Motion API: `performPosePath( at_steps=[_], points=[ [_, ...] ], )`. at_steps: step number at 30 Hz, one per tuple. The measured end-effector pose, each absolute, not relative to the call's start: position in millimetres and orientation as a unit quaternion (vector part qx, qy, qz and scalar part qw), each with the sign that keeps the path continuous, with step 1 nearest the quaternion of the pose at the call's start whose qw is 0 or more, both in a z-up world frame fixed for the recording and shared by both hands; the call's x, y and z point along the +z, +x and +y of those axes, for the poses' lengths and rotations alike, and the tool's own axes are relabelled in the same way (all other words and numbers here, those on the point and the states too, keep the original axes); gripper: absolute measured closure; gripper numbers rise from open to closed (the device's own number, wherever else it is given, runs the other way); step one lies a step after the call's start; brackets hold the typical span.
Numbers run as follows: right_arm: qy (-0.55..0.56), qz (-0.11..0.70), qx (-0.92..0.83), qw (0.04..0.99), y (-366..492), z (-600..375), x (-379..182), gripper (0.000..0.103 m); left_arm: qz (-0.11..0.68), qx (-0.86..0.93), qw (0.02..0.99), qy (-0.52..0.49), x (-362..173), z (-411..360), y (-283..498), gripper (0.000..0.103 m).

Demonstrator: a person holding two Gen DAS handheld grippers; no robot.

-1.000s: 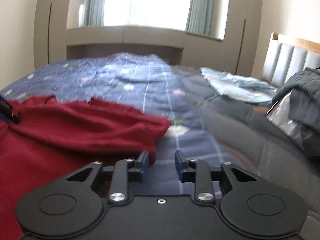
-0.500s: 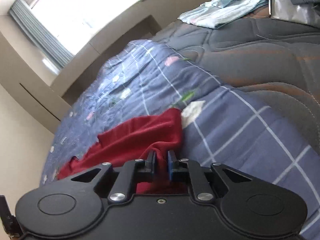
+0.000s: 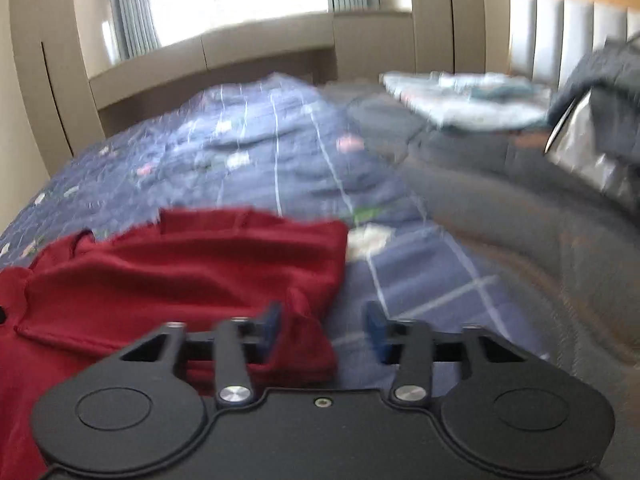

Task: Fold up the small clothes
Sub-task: 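Move the left gripper to the other sleeve cuff and grasp it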

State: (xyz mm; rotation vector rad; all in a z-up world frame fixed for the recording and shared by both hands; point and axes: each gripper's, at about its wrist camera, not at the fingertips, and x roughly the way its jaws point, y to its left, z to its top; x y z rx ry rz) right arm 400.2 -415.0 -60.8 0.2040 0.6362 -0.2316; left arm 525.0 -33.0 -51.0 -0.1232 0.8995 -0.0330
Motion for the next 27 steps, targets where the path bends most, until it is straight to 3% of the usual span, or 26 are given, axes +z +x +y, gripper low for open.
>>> performPosePath(
  at_steps=[2, 6, 13, 19, 27],
  points=[
    [0.099, 0.292, -0.092, 0.947, 391.1, -401.6, -48.9, 0.011, 0.424, 0.0, 0.903, -0.066, -45.0, -14.5, 518.8, 0.0],
    [0.108, 0.278, -0.03, 0.954, 377.7, -363.2, -38.0, 0.001, 0.412, 0.051, 0.907, -0.068, -44.5, 39.0, 515.1, 0.0],
    [0.056, 0.273, 0.027, 0.96, 351.2, -273.5, -42.1, 0.0, 0.336, 0.172, 0.92, -0.102, -62.3, 178.2, 517.9, 0.0],
    [0.026, 0.303, 0.059, 0.951, 338.8, -230.8, -66.4, 0.001, 0.35, 0.201, 0.895, -0.191, -88.1, 275.5, 544.9, 0.0],
    [0.023, 0.331, 0.057, 0.942, 334.4, -218.0, -96.5, 0.0, 0.348, 0.179, 0.888, -0.242, -103.4, 330.8, 561.3, 0.0]
  ],
)
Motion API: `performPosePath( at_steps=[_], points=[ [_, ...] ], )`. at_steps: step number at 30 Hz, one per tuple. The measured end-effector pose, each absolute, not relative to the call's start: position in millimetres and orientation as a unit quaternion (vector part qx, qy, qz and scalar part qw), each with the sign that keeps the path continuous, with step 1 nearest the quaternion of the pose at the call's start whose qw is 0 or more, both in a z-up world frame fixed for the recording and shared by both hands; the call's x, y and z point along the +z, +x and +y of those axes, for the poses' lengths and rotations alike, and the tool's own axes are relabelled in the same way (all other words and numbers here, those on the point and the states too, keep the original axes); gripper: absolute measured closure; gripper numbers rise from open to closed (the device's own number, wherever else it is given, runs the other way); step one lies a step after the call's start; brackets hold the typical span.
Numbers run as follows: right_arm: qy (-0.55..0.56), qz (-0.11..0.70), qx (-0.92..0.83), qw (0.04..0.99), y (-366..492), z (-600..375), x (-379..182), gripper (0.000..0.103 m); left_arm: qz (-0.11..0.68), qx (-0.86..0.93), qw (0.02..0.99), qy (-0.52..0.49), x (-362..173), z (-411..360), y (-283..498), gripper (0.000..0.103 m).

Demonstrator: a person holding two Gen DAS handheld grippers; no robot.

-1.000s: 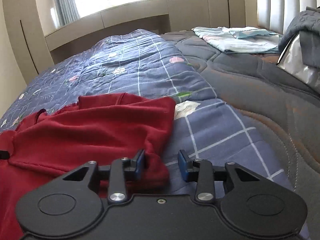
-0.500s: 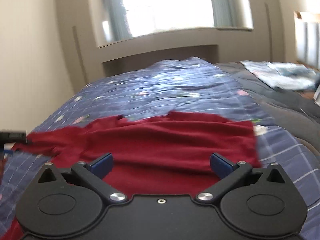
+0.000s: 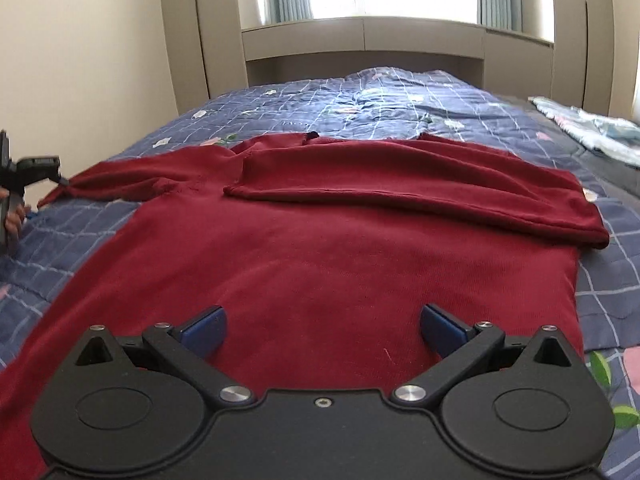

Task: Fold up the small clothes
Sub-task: 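Move the left gripper to the other sleeve cuff and grasp it, then lift the other sleeve with the left gripper, lay it across the body, release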

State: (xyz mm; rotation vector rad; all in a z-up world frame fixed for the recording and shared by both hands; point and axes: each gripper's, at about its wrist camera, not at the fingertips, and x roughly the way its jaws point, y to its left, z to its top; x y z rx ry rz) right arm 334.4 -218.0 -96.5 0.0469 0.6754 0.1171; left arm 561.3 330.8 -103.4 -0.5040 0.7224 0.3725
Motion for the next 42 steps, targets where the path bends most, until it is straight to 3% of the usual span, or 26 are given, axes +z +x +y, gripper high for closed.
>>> performPosePath(
  at_steps=[3, 9, 17, 23, 25, 35, 42],
  points=[
    [0.023, 0.333, 0.058, 0.941, 335.3, -217.8, -99.3, 0.0, 0.332, 0.191, 0.885, -0.264, -105.8, 340.7, 564.9, 0.007],
    [0.024, 0.332, 0.059, 0.941, 334.1, -218.9, -100.9, 0.0, 0.316, 0.233, 0.872, -0.293, -113.3, 352.3, 563.2, 0.042],
    [0.014, 0.333, 0.056, 0.941, 335.8, -215.2, -102.6, 0.0, 0.27, 0.236, 0.873, -0.33, -119.0, 355.3, 542.2, 0.04],
    [0.014, 0.333, 0.055, 0.941, 336.2, -213.8, -103.2, 0.0, 0.263, 0.258, 0.861, -0.35, -121.2, 358.7, 533.8, 0.072],
    [0.012, 0.333, 0.055, 0.941, 336.5, -213.5, -103.4, 0.0, 0.262, 0.26, 0.859, -0.355, -119.4, 359.0, 534.1, 0.092],
    [0.019, 0.329, 0.056, 0.942, 336.5, -213.6, -104.9, 0.0, 0.223, 0.223, 0.906, -0.283, -36.8, 322.2, 559.8, 0.098],
    [0.057, 0.307, 0.055, 0.948, 328.9, -228.3, -95.7, 0.0, 0.176, 0.068, 0.962, -0.195, 60.2, 217.1, 567.3, 0.098]
  ],
)
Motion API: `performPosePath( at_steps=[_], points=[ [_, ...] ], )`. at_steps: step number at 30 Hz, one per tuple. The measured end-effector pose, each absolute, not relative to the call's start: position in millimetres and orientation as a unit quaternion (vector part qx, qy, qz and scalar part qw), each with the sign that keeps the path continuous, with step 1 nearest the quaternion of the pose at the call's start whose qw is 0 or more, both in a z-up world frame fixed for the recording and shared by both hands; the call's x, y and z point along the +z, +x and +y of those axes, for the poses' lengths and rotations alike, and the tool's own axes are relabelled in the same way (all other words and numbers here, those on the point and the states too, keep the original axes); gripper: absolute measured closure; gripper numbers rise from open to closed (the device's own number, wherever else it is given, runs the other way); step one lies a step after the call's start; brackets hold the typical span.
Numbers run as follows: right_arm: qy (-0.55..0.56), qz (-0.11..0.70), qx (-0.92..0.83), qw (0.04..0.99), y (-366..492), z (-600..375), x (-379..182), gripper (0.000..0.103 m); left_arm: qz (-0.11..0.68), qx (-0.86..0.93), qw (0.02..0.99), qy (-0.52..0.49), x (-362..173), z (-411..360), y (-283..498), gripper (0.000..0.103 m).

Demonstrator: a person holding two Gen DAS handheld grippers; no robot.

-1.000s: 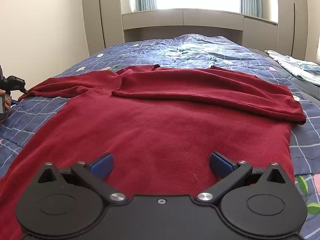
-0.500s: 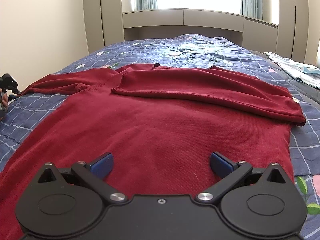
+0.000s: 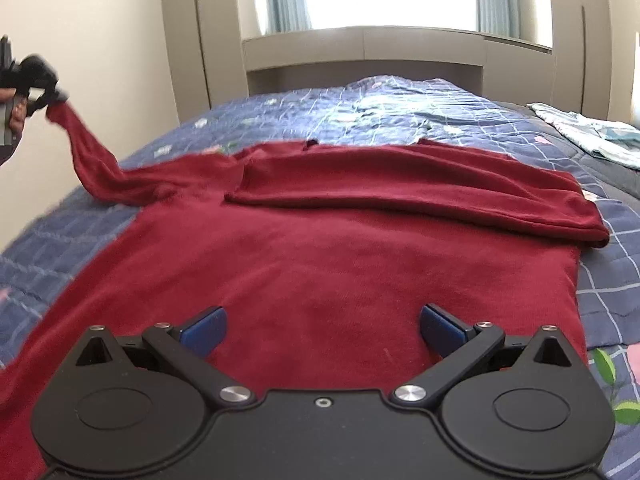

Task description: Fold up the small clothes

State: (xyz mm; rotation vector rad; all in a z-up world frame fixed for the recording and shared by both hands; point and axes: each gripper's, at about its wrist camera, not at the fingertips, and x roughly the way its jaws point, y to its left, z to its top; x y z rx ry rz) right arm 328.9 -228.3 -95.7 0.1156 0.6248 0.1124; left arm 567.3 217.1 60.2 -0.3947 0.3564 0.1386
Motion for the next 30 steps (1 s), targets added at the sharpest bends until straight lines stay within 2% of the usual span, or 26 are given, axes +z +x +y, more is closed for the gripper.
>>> performPosePath(
  at_steps=[5, 9, 17, 20, 21, 22, 24, 28, 30],
  points=[
    [0.094, 0.286, 0.033, 0.953, 313.3, -254.7, -78.8, 0.0, 0.188, -0.057, 0.977, -0.087, 90.4, 107.2, 567.0, 0.098],
    [0.11, 0.285, 0.016, 0.952, 294.3, -283.8, -70.7, 0.0, 0.205, -0.15, 0.967, -0.03, 81.6, 19.0, 559.3, 0.098],
    [0.111, 0.3, -0.045, 0.946, 255.8, -346.1, -62.9, 0.0, 0.273, -0.235, 0.932, 0.051, -5.9, -108.9, 529.4, 0.097],
    [0.107, 0.302, -0.06, 0.945, 246.2, -360.5, -62.1, 0.0, 0.3, -0.248, 0.915, 0.1, -49.2, -142.7, 510.3, 0.091],
    [0.106, 0.304, -0.065, 0.945, 243.8, -364.6, -62.7, 0.0, 0.311, -0.256, 0.908, 0.113, -61.6, -151.3, 506.0, 0.082],
    [0.106, 0.305, -0.07, 0.944, 241.6, -368.0, -63.8, 0.0, 0.316, -0.261, 0.905, 0.116, -70.3, -154.9, 495.9, 0.062],
    [0.105, 0.309, -0.08, 0.942, 238.7, -372.1, -66.8, 0.0, 0.318, -0.267, 0.902, 0.117, -77.6, -158.1, 474.0, 0.037],
    [0.108, 0.31, -0.088, 0.94, 242.3, -373.8, -74.9, 0.0, 0.317, -0.26, 0.906, 0.108, -78.8, -143.2, 454.4, 0.017],
    [0.111, 0.308, -0.079, 0.942, 250.6, -371.4, -76.6, 0.0, 0.321, -0.243, 0.91, 0.1, -72.8, -127.8, 454.5, 0.011]
  ],
)
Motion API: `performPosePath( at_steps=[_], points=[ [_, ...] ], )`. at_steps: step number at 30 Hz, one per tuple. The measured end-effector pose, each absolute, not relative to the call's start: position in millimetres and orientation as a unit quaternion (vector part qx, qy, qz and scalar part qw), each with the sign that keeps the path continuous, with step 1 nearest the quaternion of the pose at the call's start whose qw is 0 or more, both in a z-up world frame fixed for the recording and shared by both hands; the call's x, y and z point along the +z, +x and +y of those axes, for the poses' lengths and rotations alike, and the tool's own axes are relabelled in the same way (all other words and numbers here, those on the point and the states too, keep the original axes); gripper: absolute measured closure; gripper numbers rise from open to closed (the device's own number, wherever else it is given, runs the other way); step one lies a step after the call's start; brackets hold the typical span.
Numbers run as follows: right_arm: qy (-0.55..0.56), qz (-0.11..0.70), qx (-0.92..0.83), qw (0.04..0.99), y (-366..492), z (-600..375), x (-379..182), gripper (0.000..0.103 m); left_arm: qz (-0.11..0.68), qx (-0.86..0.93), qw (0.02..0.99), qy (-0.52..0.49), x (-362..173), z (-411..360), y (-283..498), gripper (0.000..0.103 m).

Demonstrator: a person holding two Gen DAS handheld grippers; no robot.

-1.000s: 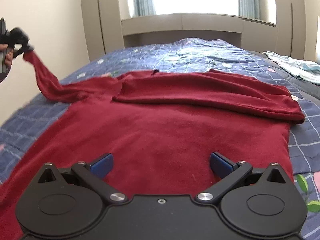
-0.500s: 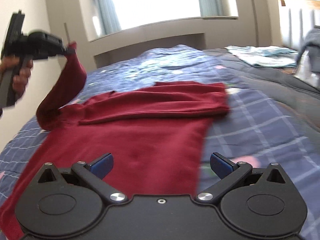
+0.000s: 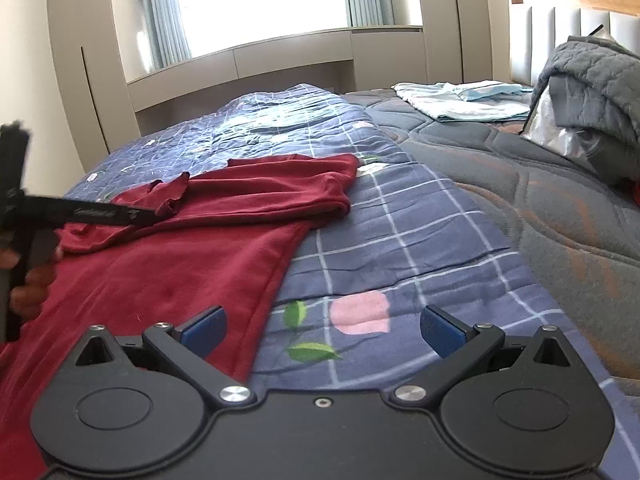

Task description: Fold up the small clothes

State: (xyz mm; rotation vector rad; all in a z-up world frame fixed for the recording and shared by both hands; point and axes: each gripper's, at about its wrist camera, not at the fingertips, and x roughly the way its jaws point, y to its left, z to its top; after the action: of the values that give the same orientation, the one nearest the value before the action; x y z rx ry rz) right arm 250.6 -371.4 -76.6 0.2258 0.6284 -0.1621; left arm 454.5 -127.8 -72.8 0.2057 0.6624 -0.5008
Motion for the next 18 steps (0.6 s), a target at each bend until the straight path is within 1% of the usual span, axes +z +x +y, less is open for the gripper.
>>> performPosePath(
  at_steps=[2, 3, 7, 11, 13, 15, 16, 18],
  points=[
    [0.11, 0.298, -0.064, 0.946, 265.1, -366.0, -74.5, 0.0, 0.327, -0.212, 0.917, 0.086, -67.2, -104.9, 451.7, 0.006],
    [0.112, 0.294, -0.053, 0.948, 275.3, -363.4, -73.3, 0.0, 0.329, -0.192, 0.921, 0.079, -63.9, -92.2, 451.4, 0.001],
    [0.127, 0.291, 0.003, 0.948, 326.2, -351.5, -66.4, 0.0, 0.321, -0.107, 0.936, 0.096, -50.7, -41.9, 455.2, 0.0],
    [0.14, 0.301, 0.061, 0.942, 399.4, -331.6, -60.5, 0.002, 0.337, -0.04, 0.935, 0.103, -58.0, 11.2, 464.4, 0.0],
    [0.144, 0.307, 0.075, 0.938, 436.2, -322.0, -60.1, 0.009, 0.353, -0.016, 0.933, 0.072, -64.4, 38.8, 469.1, 0.0],
    [0.157, 0.316, 0.081, 0.932, 464.7, -316.4, -62.4, 0.021, 0.363, 0.004, 0.932, 0.026, -69.9, 65.5, 473.3, 0.0],
    [0.166, 0.327, 0.079, 0.927, 480.6, -315.0, -65.2, 0.025, 0.367, 0.015, 0.93, 0.006, -72.5, 76.2, 476.2, 0.0],
    [0.174, 0.343, 0.067, 0.92, 501.2, -312.8, -71.1, 0.041, 0.373, 0.03, 0.927, -0.024, -75.3, 92.4, 481.7, 0.0]
  ],
)
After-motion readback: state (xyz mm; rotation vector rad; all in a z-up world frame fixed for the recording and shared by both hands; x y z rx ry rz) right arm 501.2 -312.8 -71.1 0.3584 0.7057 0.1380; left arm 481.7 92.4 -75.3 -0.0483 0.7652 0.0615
